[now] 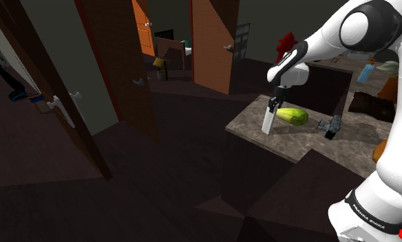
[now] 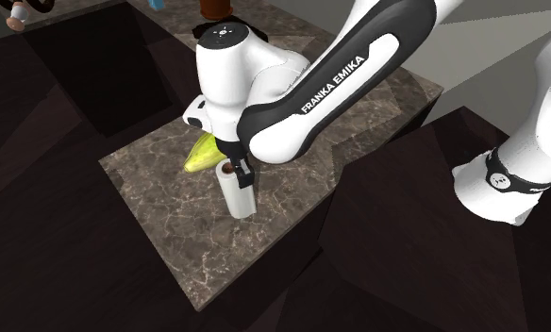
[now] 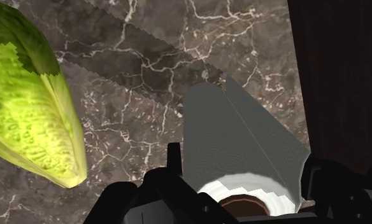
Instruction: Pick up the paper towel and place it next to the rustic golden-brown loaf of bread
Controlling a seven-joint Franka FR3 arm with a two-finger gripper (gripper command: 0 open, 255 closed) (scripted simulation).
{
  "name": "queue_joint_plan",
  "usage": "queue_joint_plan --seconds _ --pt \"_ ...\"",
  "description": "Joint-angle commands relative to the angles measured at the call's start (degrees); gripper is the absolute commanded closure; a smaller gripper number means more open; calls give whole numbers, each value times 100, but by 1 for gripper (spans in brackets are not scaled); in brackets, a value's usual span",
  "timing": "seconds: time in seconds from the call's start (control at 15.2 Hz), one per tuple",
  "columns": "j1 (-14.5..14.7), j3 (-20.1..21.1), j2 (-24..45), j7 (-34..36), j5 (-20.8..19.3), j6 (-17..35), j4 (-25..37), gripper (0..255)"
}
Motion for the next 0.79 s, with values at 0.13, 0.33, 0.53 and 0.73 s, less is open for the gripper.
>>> queue_joint_plan --seconds 0.13,0.33,0.53,0.73 --pt "37 -62 -176 46 -75 -164 -12 255" --pt "75 -111 -347 90 -147 -338 -5 255" --pt "109 -157 -512 134 -218 -516 14 255" --pt "140 -197 -670 176 -289 -698 44 255"
